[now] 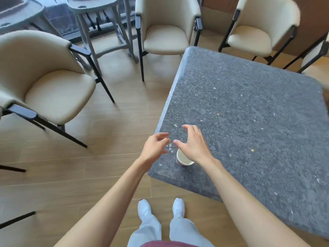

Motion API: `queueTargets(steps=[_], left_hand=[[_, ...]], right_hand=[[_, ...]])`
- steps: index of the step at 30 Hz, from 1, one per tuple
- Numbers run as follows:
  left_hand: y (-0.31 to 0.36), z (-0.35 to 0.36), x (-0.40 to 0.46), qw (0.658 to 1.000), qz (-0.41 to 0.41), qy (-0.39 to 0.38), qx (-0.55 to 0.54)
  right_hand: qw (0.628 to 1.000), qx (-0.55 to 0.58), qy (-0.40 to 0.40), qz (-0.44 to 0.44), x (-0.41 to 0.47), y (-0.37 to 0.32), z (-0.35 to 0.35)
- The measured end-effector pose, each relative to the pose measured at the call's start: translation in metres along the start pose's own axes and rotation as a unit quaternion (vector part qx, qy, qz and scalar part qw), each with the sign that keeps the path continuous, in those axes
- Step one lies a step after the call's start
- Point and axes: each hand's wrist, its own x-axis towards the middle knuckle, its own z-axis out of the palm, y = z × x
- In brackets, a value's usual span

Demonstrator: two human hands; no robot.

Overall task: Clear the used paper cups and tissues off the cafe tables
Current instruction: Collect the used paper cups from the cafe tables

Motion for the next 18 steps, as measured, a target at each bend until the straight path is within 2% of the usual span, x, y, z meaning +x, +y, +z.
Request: queueTargets(steps=[5,9,18], left_hand=[[0.037,-0.036,-0.024,0.993,0.051,0.096,-0.05],[0.056,-0.063,-0.063,0.971,0.084,0.198,-0.106],[0.031,-0.112,-0.219,0.854,0.129,0.463,-0.196]], right_hand=[[0.994,0.076,0.005,-0.078,0.017,-0.059,-0.02],[0.979,0.145,-0.035,-0.142,0.02,-0.106,-0.024],[0.905,0.232,-0.242,-0.262,-0.049,-0.206,0.01]])
